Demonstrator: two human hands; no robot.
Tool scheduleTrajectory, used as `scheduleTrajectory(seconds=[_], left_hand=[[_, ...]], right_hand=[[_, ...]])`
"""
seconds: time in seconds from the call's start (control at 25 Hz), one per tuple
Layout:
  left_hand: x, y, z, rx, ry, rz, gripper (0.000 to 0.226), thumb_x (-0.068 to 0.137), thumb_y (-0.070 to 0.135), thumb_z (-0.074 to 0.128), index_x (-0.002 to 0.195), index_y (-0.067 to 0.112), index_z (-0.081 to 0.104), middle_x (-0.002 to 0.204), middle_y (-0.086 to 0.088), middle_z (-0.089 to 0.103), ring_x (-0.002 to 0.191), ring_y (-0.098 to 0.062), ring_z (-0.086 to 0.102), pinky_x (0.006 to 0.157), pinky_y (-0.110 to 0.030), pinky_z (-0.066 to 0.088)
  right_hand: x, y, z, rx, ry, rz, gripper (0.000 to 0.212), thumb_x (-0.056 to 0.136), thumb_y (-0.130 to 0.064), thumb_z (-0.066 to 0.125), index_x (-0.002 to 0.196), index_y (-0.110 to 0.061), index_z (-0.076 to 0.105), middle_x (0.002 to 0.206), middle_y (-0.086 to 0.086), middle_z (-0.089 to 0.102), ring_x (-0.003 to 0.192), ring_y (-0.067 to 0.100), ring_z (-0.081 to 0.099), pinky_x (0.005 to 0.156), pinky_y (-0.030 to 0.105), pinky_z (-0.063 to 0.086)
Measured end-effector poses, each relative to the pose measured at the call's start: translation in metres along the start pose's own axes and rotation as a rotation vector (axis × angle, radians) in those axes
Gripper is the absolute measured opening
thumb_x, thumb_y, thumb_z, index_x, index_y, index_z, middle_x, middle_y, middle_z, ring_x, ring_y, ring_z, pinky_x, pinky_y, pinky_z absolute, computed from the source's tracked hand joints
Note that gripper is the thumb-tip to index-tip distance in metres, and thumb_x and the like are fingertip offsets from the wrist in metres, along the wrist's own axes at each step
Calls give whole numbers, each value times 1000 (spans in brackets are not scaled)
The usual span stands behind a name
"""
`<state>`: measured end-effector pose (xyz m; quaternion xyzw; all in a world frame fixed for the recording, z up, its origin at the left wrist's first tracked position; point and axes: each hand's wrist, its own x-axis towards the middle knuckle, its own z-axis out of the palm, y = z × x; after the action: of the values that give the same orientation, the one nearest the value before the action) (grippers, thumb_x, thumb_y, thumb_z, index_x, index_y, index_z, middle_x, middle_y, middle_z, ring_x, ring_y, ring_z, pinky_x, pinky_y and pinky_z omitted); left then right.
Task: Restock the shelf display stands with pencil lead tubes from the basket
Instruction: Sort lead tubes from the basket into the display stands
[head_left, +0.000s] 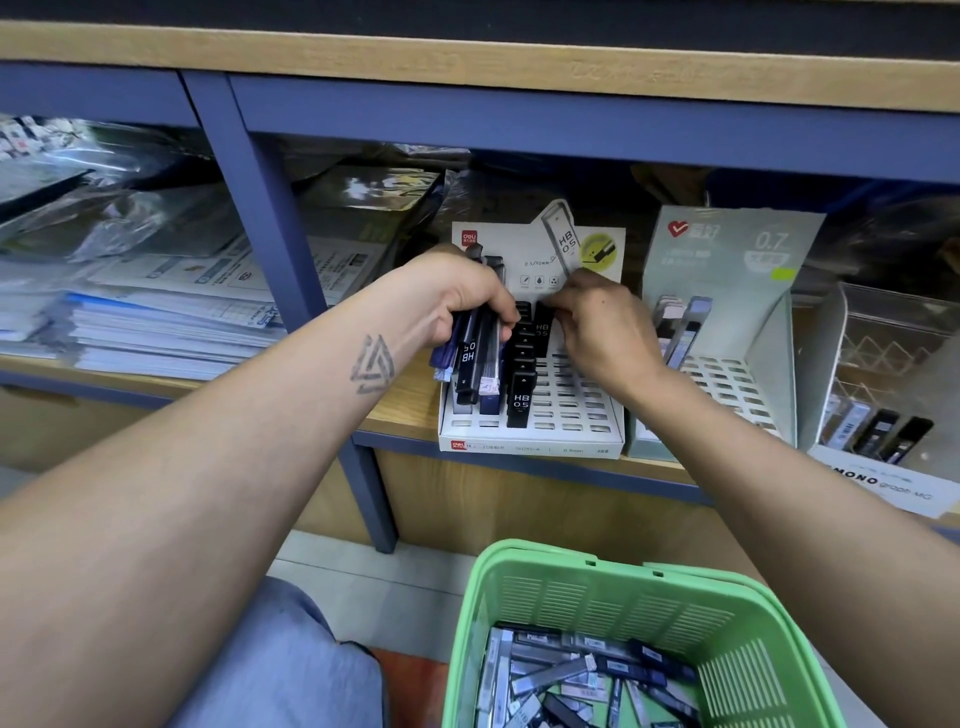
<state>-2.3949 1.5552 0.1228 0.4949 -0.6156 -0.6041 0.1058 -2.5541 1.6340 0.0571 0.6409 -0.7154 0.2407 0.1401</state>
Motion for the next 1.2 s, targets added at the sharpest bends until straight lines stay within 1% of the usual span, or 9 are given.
scheduleTrajectory(seconds=[0.24,0.36,0.44,0.52,0.6,0.76,0.92,1.08,1.2], left_hand=[[-2,-1,-4,-60,-44,23,10,95,-2,62,86,0,60,55,-8,64,43,-13,63,46,-28,59],[-6,2,-4,-178,-72,68,7,95,0,63,89,2,62,58,-7,65,46,-12,65,52,-29,59],[-10,3,2,-251,-70,93,4,95,1,64,91,3,63,63,-7,66,50,-14,65,54,-29,59],[-14,4,12,-309,-51,101,5,94,0,65,90,2,62,61,-8,66,48,-16,65,49,-31,59],[-17,5,20,-359,15,141,8,90,-3,69,93,-1,63,58,-11,66,46,-18,66,44,-32,58],[-15,6,21,-395,177,299,27,74,-5,84,97,-2,69,78,-18,75,61,-30,74,53,-41,61],[-14,5,21,-374,122,290,25,77,2,84,94,-3,67,69,-16,71,50,-20,66,53,-32,60],[-17,9,31,-370,18,263,36,80,5,82,112,-4,67,79,-14,67,57,-18,64,53,-29,59],[-22,16,47,-353,-102,228,13,88,7,75,96,1,69,66,-6,67,53,-14,64,53,-26,58]], right_hand=[[-2,-8,-13,6,-82,74,31,95,-13,53,118,-21,71,113,4,67,103,32,64,78,41,54],[-11,-14,-31,588,-80,301,18,98,-14,58,113,-15,67,90,10,75,78,26,71,67,39,57],[-21,-18,-48,1035,-250,414,17,96,-20,67,107,-8,62,83,15,76,70,27,73,57,33,56],[-31,-22,-58,1159,-429,414,30,89,-25,76,106,-6,60,86,20,76,75,33,75,57,30,58],[-35,-25,-59,1200,-484,398,31,85,-11,79,107,-5,59,86,24,75,75,35,75,59,30,59],[-36,-21,-57,1192,-331,489,25,86,8,67,106,-5,66,77,19,73,61,22,68,57,28,57],[-43,-5,-60,1186,-176,534,30,89,8,61,114,-9,67,74,10,67,57,17,59,53,27,53],[-54,18,-77,1249,0,507,24,91,10,60,108,-4,68,74,15,66,57,21,59,53,27,51],[-61,42,-95,1310,98,474,22,90,10,62,104,-3,73,74,16,69,58,21,61,58,25,52]])
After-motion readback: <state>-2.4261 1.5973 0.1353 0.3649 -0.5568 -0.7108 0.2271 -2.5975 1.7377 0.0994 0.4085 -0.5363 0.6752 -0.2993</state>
